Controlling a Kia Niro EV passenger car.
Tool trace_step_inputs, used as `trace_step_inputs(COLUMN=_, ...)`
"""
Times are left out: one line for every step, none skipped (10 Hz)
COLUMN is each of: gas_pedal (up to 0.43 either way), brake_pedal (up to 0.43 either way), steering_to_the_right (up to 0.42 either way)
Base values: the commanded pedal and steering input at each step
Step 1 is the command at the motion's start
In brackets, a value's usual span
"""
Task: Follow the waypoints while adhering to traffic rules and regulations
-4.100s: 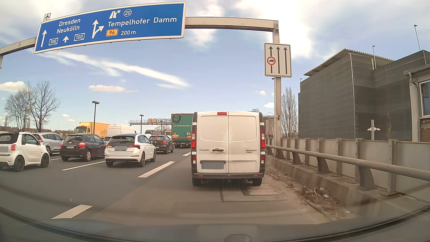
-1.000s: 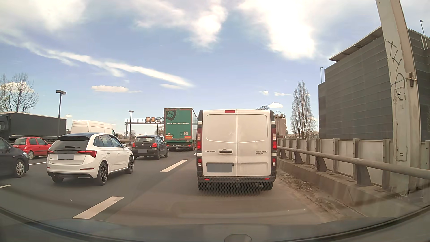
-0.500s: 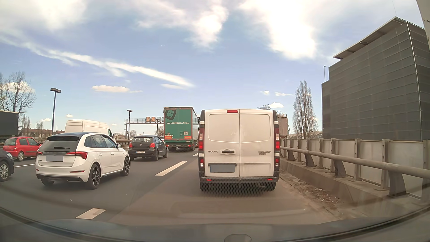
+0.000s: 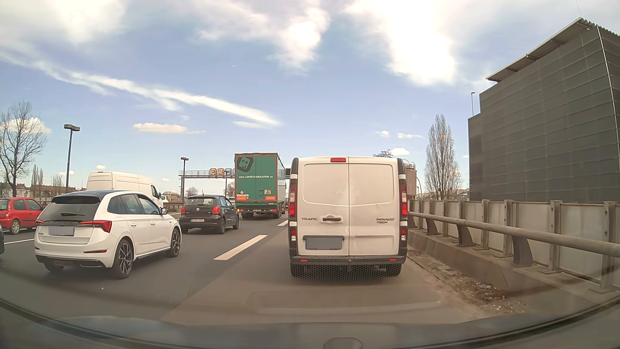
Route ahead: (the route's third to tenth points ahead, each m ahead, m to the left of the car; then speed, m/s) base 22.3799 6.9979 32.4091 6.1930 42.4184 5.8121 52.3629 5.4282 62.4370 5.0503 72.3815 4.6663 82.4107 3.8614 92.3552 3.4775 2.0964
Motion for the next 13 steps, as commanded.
trace_step_inputs(gas_pedal=0.008, brake_pedal=0.0, steering_to_the_right=-0.005)
trace_step_inputs(gas_pedal=0.008, brake_pedal=0.0, steering_to_the_right=-0.004)
trace_step_inputs(gas_pedal=0.02, brake_pedal=0.0, steering_to_the_right=-0.004)
trace_step_inputs(gas_pedal=0.028, brake_pedal=0.0, steering_to_the_right=-0.004)
trace_step_inputs(gas_pedal=0.028, brake_pedal=0.0, steering_to_the_right=-0.004)
trace_step_inputs(gas_pedal=0.028, brake_pedal=0.0, steering_to_the_right=-0.004)
trace_step_inputs(gas_pedal=0.028, brake_pedal=0.0, steering_to_the_right=-0.004)
trace_step_inputs(gas_pedal=0.028, brake_pedal=0.0, steering_to_the_right=-0.004)
trace_step_inputs(gas_pedal=0.028, brake_pedal=0.0, steering_to_the_right=-0.004)
trace_step_inputs(gas_pedal=0.028, brake_pedal=0.0, steering_to_the_right=-0.004)
trace_step_inputs(gas_pedal=0.028, brake_pedal=0.0, steering_to_the_right=-0.004)
trace_step_inputs(gas_pedal=0.028, brake_pedal=0.0, steering_to_the_right=-0.003)
trace_step_inputs(gas_pedal=0.028, brake_pedal=0.0, steering_to_the_right=-0.001)
